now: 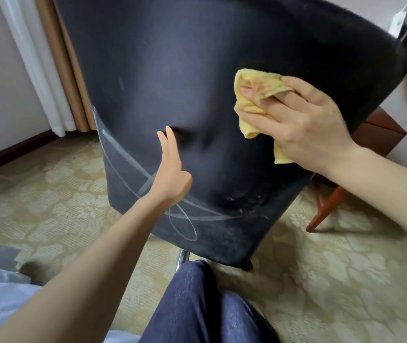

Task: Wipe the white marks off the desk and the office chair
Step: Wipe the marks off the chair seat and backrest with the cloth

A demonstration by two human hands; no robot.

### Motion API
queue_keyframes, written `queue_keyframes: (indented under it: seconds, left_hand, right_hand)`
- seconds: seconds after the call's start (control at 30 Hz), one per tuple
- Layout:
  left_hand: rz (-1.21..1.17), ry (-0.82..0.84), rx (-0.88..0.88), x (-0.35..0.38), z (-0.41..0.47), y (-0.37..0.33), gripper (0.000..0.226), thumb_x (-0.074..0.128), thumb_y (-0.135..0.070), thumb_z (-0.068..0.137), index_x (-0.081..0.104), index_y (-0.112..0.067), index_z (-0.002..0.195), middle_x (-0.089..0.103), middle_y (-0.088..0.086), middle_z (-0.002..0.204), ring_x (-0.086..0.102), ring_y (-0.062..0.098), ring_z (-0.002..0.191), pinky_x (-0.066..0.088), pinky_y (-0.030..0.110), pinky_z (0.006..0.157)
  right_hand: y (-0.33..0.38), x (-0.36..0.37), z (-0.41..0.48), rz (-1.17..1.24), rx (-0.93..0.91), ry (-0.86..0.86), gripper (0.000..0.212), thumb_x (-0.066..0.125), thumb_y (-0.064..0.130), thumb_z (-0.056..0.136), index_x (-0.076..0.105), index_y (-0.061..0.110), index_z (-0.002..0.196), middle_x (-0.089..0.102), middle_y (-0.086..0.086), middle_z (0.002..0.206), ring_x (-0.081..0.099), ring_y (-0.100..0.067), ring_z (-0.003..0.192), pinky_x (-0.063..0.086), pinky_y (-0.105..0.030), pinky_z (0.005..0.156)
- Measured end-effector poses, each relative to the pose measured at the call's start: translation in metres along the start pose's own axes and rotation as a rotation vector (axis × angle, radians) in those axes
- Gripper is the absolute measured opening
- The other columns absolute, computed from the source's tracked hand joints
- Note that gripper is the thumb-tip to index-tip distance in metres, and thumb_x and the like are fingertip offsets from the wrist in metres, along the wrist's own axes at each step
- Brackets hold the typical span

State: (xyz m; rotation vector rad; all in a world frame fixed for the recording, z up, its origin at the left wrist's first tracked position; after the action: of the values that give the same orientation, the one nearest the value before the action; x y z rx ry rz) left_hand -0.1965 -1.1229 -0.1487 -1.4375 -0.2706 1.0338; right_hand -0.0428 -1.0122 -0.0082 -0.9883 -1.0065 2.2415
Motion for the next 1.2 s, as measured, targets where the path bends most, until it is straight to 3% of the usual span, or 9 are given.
queue_keyframes:
  seconds: [0.1,0.2,0.43,0.53,0.63,0.8,1.07,1.13,1.2]
  left_hand:
    - [0.060,0.044,0.005,-0.002,0.002,0.003,0.101,0.034,0.014,0.075,-0.026,-0.026,0.145,-0.034,-0.003,0.152,0.032,0.026,0.132,0.042,0.015,0.055]
    - [0.161,0.079,-0.054,-0.005,0.006,0.006,0.105,0.038,0.011,0.075,-0.029,-0.031,0.143,-0.033,-0.006,0.152,0.060,0.041,0.089,0.049,0.045,0.061]
    - [0.245,0.071,-0.097,-0.004,0.009,0.012,0.111,0.042,0.014,0.075,-0.031,-0.036,0.141,-0.031,-0.011,0.153,0.054,0.030,0.061,0.044,0.042,0.051]
    - [0.245,0.052,-0.073,-0.004,0.011,0.016,0.111,0.046,0.012,0.077,-0.033,-0.035,0.140,-0.033,-0.011,0.152,0.060,0.033,0.081,0.049,0.048,0.061]
    - [0.235,0.021,-0.057,-0.004,0.014,0.019,0.110,0.048,0.009,0.080,-0.033,-0.032,0.141,-0.035,-0.015,0.149,0.045,0.034,0.117,0.050,0.048,0.079]
    - [0.267,0.039,-0.057,-0.009,0.017,0.020,0.107,0.041,0.012,0.075,-0.031,-0.029,0.142,-0.034,-0.009,0.151,0.056,0.031,0.091,0.049,0.048,0.067]
    - [0.387,0.011,-0.088,-0.017,0.012,0.010,0.102,0.039,0.010,0.073,-0.022,-0.027,0.147,-0.020,-0.004,0.158,0.056,0.036,0.089,0.036,0.056,0.101]
    - [0.447,-0.073,-0.097,-0.012,0.008,0.008,0.101,0.042,0.008,0.073,-0.017,-0.021,0.149,-0.014,0.002,0.159,0.034,0.036,0.131,0.018,0.055,0.113]
    - [0.512,-0.128,-0.054,-0.001,-0.001,0.003,0.102,0.045,0.007,0.071,-0.016,-0.021,0.149,-0.014,0.007,0.159,-0.001,0.033,0.145,0.004,0.055,0.114]
  right_hand:
    - [0.019,0.016,0.005,0.000,0.124,-0.016,0.046,0.042,0.001,0.094,0.056,0.022,0.132,0.058,-0.002,0.131,0.064,-0.020,0.104,0.037,-0.035,0.107]
    - [0.046,0.039,-0.003,0.013,0.160,0.003,0.048,0.042,0.002,0.092,0.055,0.024,0.133,0.061,0.003,0.127,0.064,-0.017,0.099,0.035,-0.032,0.107]
    - [0.120,0.090,-0.048,0.157,0.010,0.162,0.048,0.038,0.005,0.091,0.053,0.018,0.134,0.060,0.002,0.127,0.060,-0.017,0.110,0.030,-0.032,0.111]
    - [0.151,0.107,-0.079,0.185,-0.084,0.302,0.044,0.040,0.014,0.093,0.050,0.017,0.137,0.051,0.001,0.138,0.050,-0.017,0.125,0.030,-0.033,0.113]
    - [0.167,0.113,-0.110,0.252,-0.107,0.428,0.047,0.059,0.020,0.089,0.051,0.016,0.135,0.050,-0.001,0.140,0.048,-0.017,0.128,0.038,-0.033,0.108]
    - [0.160,0.095,-0.145,0.281,-0.150,0.384,0.041,0.042,-0.001,0.091,0.061,0.011,0.125,0.061,-0.002,0.127,0.058,-0.017,0.117,0.032,-0.038,0.109]
    - [0.096,0.047,-0.156,0.287,-0.083,0.389,0.046,0.036,-0.001,0.087,0.065,0.012,0.120,0.069,-0.004,0.111,0.066,-0.021,0.099,0.037,-0.041,0.104]
    - [0.075,0.036,-0.145,0.271,-0.038,0.350,0.041,0.037,-0.001,0.092,0.064,0.012,0.121,0.070,-0.006,0.110,0.067,-0.022,0.099,0.036,-0.042,0.103]
    - [0.055,0.023,-0.131,0.231,0.001,0.299,0.040,0.037,-0.002,0.097,0.063,0.012,0.122,0.069,-0.006,0.113,0.066,-0.022,0.100,0.037,-0.040,0.103]
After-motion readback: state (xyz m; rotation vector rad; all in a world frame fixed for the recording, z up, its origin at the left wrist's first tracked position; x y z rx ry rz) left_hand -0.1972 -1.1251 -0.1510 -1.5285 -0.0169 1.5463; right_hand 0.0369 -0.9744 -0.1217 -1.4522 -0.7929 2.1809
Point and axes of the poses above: each hand's wrist, its own z-axis towards the middle knuckle, its own x-axis out of the palm, y = z × x, the point moved 4 cm from there along z, towards the middle knuckle
